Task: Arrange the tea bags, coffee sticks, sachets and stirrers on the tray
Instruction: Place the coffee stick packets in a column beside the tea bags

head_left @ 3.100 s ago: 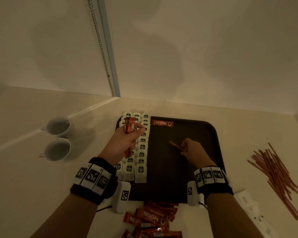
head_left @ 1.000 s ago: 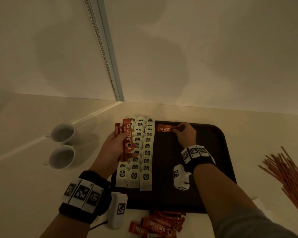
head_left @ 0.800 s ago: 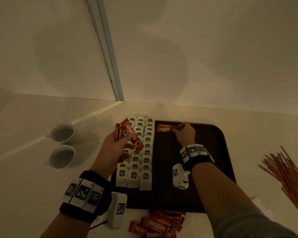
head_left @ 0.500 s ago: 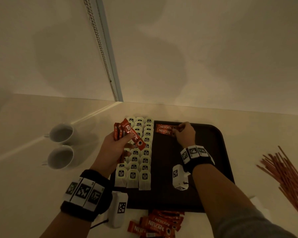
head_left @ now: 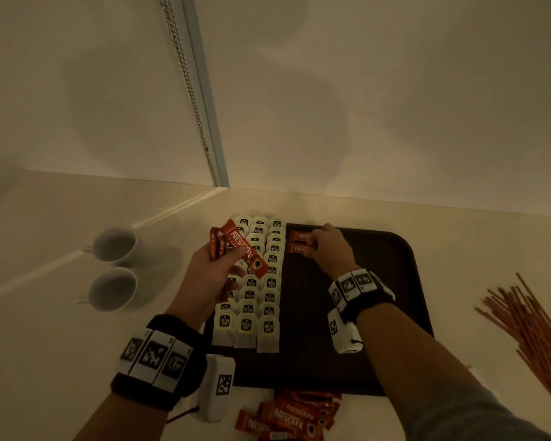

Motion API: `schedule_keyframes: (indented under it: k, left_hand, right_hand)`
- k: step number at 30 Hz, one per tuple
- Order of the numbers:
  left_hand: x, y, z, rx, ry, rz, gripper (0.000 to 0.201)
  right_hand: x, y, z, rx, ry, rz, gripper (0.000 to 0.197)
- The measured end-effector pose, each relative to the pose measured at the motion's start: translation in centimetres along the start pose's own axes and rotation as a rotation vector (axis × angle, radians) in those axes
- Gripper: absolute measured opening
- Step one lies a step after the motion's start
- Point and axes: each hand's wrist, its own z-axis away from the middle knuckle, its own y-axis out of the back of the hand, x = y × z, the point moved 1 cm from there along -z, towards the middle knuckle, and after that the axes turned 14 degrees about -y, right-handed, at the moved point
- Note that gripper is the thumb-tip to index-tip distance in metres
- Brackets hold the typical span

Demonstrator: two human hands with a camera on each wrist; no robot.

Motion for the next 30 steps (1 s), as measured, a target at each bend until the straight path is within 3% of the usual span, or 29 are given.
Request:
schedule_keyframes:
  k: [8, 24, 28, 30]
  left_hand:
    - [-0.4, -0.1, 0.0, -0.017, -0.017, -0.003, 0.017]
    - [-0.4, -0.2, -0.1, -0.031, -0.022, 0.040, 0.017]
    - [-0.6, -0.3, -0.1, 0.011, -0.046, 0.059, 0.018]
    - [-0.6, -0.6, -0.3, 0.051, -0.055, 0.092, 0.015]
  right_hand:
    - [-0.2, 0.3, -1.1, 0.091, 0.043, 0.089, 0.030]
    - [-0.3, 0.7, -1.7, 0.073, 0.044, -0.001, 0.030]
    - [-1.9, 2.1, -0.4, 0.073, 0.079, -0.276, 0.022]
    - [-3.6, 3.7, 1.7, -0.041, 0.095, -0.516, 0.018]
